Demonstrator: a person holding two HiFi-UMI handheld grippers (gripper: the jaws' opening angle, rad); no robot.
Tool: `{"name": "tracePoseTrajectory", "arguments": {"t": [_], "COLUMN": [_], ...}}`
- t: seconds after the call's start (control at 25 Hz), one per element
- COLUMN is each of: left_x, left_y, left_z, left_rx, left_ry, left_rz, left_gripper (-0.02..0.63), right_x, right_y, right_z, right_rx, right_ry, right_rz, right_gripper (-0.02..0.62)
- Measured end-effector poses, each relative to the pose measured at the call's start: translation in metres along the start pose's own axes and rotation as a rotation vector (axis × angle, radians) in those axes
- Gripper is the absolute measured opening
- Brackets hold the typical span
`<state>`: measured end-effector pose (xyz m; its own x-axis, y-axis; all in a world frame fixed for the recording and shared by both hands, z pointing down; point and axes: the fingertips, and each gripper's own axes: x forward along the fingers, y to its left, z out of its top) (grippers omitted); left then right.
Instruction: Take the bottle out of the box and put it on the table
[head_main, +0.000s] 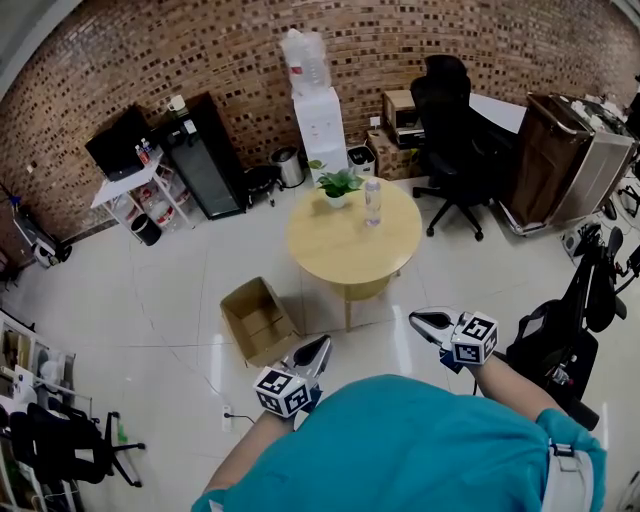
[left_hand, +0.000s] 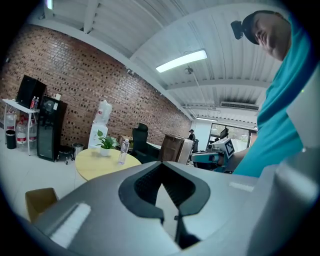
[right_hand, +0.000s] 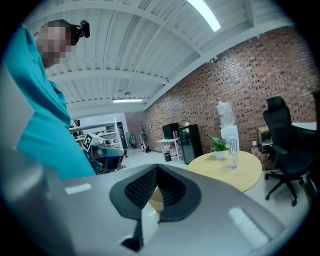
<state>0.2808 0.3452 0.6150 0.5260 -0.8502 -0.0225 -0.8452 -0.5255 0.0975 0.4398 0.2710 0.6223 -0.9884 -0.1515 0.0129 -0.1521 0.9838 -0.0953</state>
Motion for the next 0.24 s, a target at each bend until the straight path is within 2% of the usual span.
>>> {"name": "tracePoseTrajectory", "arguments": {"t": [0.24], "left_x": [0.012], "left_y": [-0.003], "left_z": [0.001], "left_rx": [0.0], "left_ry": [0.001], "left_rz": [0.006], "left_gripper": [0.005], "right_x": [-0.006], "right_y": [-0.01], "right_z": [0.001], "right_rx": [0.0], "right_ry": [-0.006], "right_rz": [0.011], "right_gripper": [0.0]}}
